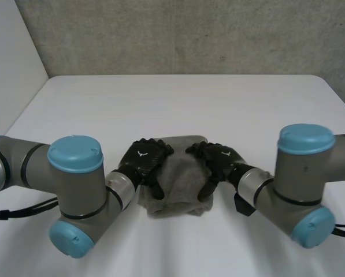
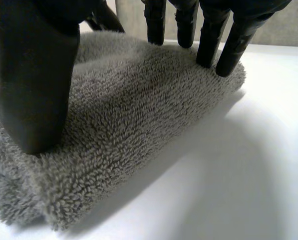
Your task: Fold the towel.
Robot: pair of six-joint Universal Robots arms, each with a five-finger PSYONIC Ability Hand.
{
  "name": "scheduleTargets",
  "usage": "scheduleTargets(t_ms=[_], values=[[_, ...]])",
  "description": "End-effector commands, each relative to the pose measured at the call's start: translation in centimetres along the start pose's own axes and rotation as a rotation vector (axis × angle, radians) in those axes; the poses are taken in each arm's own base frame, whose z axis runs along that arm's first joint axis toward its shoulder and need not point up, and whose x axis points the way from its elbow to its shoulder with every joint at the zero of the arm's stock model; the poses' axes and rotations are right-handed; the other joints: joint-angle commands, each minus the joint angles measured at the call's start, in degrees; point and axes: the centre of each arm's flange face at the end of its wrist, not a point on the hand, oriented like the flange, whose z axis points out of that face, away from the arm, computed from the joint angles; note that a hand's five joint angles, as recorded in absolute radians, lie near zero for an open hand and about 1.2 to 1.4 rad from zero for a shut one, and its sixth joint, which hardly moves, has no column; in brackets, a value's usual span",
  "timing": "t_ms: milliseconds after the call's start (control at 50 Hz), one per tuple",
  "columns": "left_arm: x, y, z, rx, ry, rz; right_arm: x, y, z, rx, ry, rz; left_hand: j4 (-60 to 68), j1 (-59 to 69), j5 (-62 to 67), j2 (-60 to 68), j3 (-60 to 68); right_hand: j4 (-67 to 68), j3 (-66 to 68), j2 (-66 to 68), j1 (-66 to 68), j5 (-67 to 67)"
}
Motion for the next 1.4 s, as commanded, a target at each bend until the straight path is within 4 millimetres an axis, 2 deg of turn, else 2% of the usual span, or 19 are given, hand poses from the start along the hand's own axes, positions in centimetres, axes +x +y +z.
scheduleTargets(t_ms=[20,220,280,360,400,440,460,500,520,560,620,660,700,780,820,860,940,1260,1400], values=[[-0.5,0.5,-0.1,-0.011,-0.019,0.126,-0.1,1.5,1.0,-0.025,0.095,-0.151,-3.76,-5.19,-1.67,-2.71,-3.30,-4.35,-3.01,-4.07,-3.67,-3.56],[-1.0,1.2,0.0,-0.036,-0.027,0.150,0.3,2.0,1.6,-0.018,0.122,-0.256,-3.76,-5.36,-1.84,-2.88,-3.30,-4.35,-3.01,-4.07,-3.67,-3.56],[-1.2,0.9,0.0,-0.031,-0.034,0.149,0.3,1.4,1.4,-0.003,0.128,-0.263,-3.76,-5.36,-1.84,-2.88,-3.30,-4.35,-3.01,-4.07,-3.67,-3.56],[-1.5,0.2,-0.1,-0.014,-0.043,0.150,-0.3,-1.6,0.1,0.073,0.128,-0.275,-3.76,-5.36,-1.84,-2.88,-3.30,-4.35,-3.01,-4.07,-3.67,-3.56],[-1.6,-0.8,-0.3,0.012,-0.048,0.153,-0.5,-2.7,-0.4,0.105,0.130,-0.281,-3.76,-5.36,-1.84,-2.88,-3.30,-4.35,-3.01,-4.07,-3.67,-3.56],[-1.7,-3.1,-1.0,0.075,-0.059,0.151,-0.8,-3.8,-0.9,0.135,0.129,-0.285,-3.76,-5.70,-2.17,-3.21,-3.30,-4.35,-3.01,-4.07,-3.67,-3.56],[-1.7,-3.1,-1.0,0.075,-0.059,0.151,-1.2,-4.8,-1.4,0.165,0.125,-0.291,-3.76,-5.70,-2.17,-3.22,-3.30,-4.35,-3.01,-4.07,-3.67,-3.56],[-1.9,-5.7,-1.9,0.149,-0.072,0.149,-1.5,-6.0,-2.0,0.200,0.126,-0.301,-3.76,-6.20,-2.68,-3.72,-3.30,-4.35,-3.01,-4.07,-3.67,-3.56],[-1.9,-5.8,-1.9,0.149,-0.072,0.149,-1.7,-7.1,-2.7,0.230,0.128,-0.307,-3.76,-6.20,-2.68,-3.72,-3.30,-4.35,-3.01,-4.07,-3.67,-3.56],[-2.0,-8.5,-2.9,0.224,-0.083,0.147,-1.9,-8.2,-3.3,0.253,0.132,-0.313,-3.76,-6.37,-2.85,-3.89,-3.30,-4.35,-3.01,-4.07,-3.67,-3.56],[-2.1,-9.7,-3.3,0.253,-0.087,0.141,-2.3,-10.3,-4.5,0.298,0.139,-0.338,-3.76,-6.37,-2.85,-3.89,-3.30,-4.35,-3.01,-4.07,-3.67,-3.56],[-2.3,-11.7,-4.1,0.295,-0.092,0.115,-2.3,-11.5,-5.0,0.322,0.151,-0.353,-3.76,-6.37,-2.85,-3.89,-3.30,-4.35,-3.01,-4.07,-3.67,-3.56],[-2.6,-12.7,-4.4,0.310,-0.097,0.095,-1.1,-13.7,-6.1,0.361,0.211,-0.360,-3.76,-6.37,-2.85,-3.89,-3.30,-4.35,-3.01,-4.07,-3.67,-3.56],[-3.8,-14.1,-4.8,0.320,-0.127,0.030,-0.2,-15.5,-7.0,0.404,0.272,-0.358,-3.76,-6.37,-2.85,-3.89,-3.30,-4.35,-3.01,-4.07,-3.67,-3.56],[-5.9,-15.2,-5.2,0.308,-0.214,-0.051,0.2,-16.3,-7.3,0.425,0.300,-0.356,-3.76,-6.03,-2.51,-3.55,-3.30,-4.35,-3.01,-4.07,-3.67,-3.56],[-6.8,-15.6,-5.6,0.296,-0.266,-0.090,0.9,-17.2,-7.7,0.445,0.357,-0.349,-3.76,-6.03,-2.51,-3.55,-3.30,-4.35,-3.01,-4.07,-3.67,-3.56],[-8.3,-16.0,-5.9,0.254,-0.356,-0.158,1.6,-17.5,-7.9,0.432,0.385,-0.339,-3.76,-6.37,-2.85,-3.89,-3.30,-4.35,-3.01,-4.07,-3.67,-3.56],[-8.7,-16.0,-6.1,0.243,-0.370,-0.163,1.8,-16.8,-8.2,0.360,0.384,-0.307,-3.76,-6.20,-2.68,-3.72,-3.30,-4.35,-3.01,-4.07,-3.67,-3.56],[-8.6,-16.1,-6.2,0.245,-0.369,-0.166,3.3,-17.1,-8.6,0.356,0.410,-0.226,-3.76,-6.37,-2.85,-3.89,-3.30,-4.35,-3.01,-4.07,-3.67,-3.56]])
